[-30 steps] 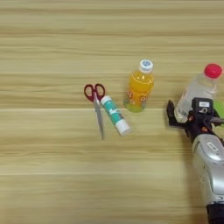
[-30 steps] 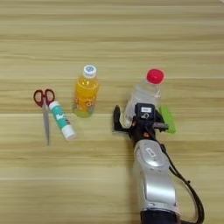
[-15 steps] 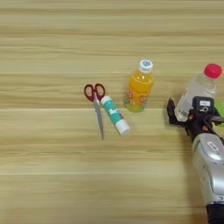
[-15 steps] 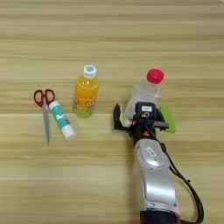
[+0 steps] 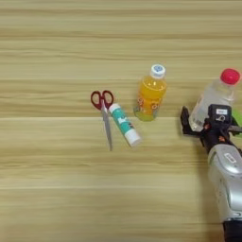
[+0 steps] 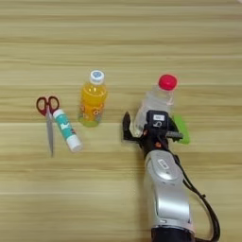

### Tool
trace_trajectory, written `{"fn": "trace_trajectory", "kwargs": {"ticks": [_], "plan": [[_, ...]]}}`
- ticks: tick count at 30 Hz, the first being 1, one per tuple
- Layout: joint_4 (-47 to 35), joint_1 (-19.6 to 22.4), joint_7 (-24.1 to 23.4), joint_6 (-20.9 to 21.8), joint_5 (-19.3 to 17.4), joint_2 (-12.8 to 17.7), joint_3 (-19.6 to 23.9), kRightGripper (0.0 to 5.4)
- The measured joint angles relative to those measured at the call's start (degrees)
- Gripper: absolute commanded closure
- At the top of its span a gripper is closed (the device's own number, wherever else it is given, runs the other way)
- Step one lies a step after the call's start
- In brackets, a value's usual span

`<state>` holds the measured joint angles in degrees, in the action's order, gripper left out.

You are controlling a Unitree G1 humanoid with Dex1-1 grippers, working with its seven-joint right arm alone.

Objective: Move the objects on the table

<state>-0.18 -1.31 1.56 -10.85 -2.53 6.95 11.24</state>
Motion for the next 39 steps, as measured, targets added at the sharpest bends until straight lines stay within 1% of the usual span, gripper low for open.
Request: {"fn": "trace_trajectory", "kwargs": {"ticks": [3, 7, 14, 16, 20, 21, 24, 26, 29, 31, 35, 36, 39], "plan": [[-0.6, -1.5, 0.1, -0.4, 0.0, -0.1, 0.0, 0.03], [-2.6, -2.1, 0.1, -1.2, 0.0, -0.2, -0.1, 0.03], [-10.6, -5.2, 0.3, -5.1, -0.2, -0.4, -0.4, 0.03], [-13.7, -6.5, 0.5, -6.8, -1.0, -0.6, -0.6, 0.03], [-17.4, -8.5, 1.3, -9.9, -1.2, -0.6, -0.9, 0.03], [-19.2, -9.6, 1.4, -11.5, -1.5, -0.6, -0.8, 0.03], [-21.8, -11.1, 1.4, -13.2, -2.3, -0.8, -0.5, 0.03], [-25.0, -12.7, 1.6, -15.0, -2.9, -1.0, -0.6, 0.03], [-27.4, -15.0, 2.2, -16.4, -3.6, -1.0, -0.7, 0.03], [-29.0, -16.0, 2.6, -18.5, -3.9, -1.0, -0.7, 0.03], [-32.0, -17.2, 2.7, -21.0, -4.7, -0.9, -0.7, 0.03], [-33.3, -17.7, 2.9, -22.4, -4.9, -0.9, -1.0, 0.03], [-34.7, -18.6, 3.7, -24.2, -5.7, -0.9, -2.0, 0.03]]}}
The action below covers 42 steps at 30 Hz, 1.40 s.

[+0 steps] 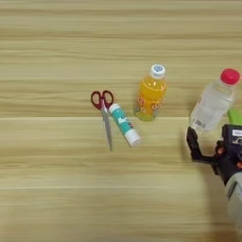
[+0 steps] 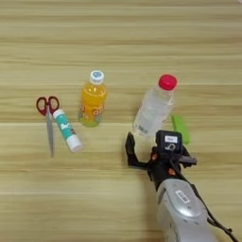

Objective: Move the objects on the table

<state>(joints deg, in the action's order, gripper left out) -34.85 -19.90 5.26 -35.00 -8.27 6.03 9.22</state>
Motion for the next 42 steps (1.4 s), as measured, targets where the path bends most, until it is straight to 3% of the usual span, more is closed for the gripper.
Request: {"fn": "trace_trajectory", "kwargs": {"ticks": [8, 19, 28, 42], "plan": [[-3.9, -2.3, 1.4, -3.1, -2.0, -0.4, -2.5, 0.03], [-5.7, -2.6, 3.8, -1.2, -3.0, 0.2, -5.2, 0.03], [-3.0, 1.5, 6.5, 1.7, -2.1, 2.6, -8.2, 0.03], [8.5, 10.5, 9.2, 5.8, -2.1, 2.6, -10.3, 0.03]]}}
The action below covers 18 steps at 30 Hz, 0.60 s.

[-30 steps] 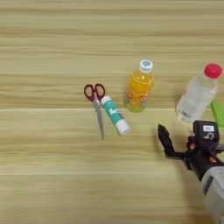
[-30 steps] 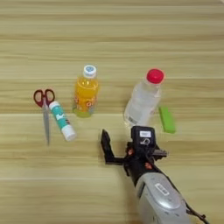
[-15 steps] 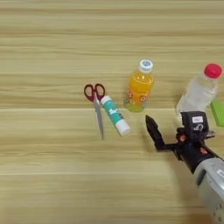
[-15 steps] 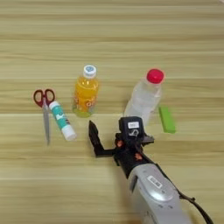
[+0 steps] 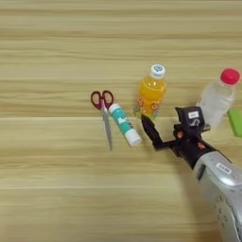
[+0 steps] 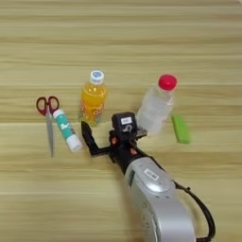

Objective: Move the objects on the table

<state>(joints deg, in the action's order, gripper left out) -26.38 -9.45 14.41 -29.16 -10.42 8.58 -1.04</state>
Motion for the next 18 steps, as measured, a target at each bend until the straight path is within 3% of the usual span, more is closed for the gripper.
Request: {"fn": "trace_trajectory", "kwargs": {"ticks": [9, 18], "plan": [[10.5, 8.3, 0.9, 2.9, 0.2, -0.7, -0.8, 0.03], [19.6, 12.4, 0.9, 6.2, 1.5, -1.0, -0.7, 0.03]]}}
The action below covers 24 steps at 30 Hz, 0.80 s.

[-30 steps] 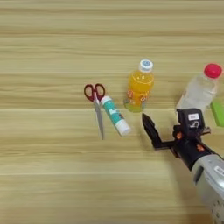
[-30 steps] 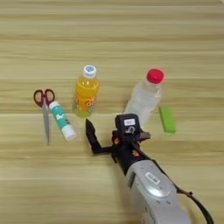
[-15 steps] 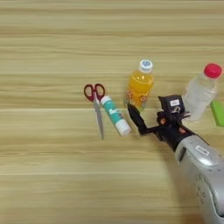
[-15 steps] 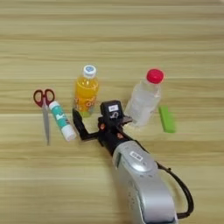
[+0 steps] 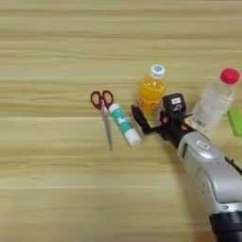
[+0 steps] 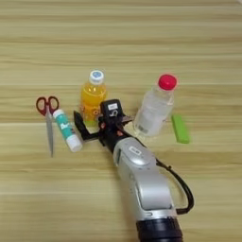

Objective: Move the objects on the table

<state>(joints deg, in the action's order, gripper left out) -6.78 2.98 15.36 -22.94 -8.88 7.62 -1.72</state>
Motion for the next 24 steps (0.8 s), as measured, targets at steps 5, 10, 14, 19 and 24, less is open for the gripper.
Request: {"fn": "trace_trajectory", "kwargs": {"ticks": [5, 10, 14, 19, 24], "plan": [[4.5, 2.6, -0.1, 1.3, 0.0, -1.0, 0.4, 0.03], [9.8, 4.3, -0.6, 4.5, 0.8, -1.2, 1.2, 0.03], [11.7, 5.6, -1.1, 6.7, 1.8, -1.3, 1.2, 0.03], [13.4, 5.8, -1.2, 8.5, 2.2, -1.4, 1.2, 0.63], [14.0, 5.8, -1.2, 9.3, 2.8, -1.6, 1.0, 1.15]]}}
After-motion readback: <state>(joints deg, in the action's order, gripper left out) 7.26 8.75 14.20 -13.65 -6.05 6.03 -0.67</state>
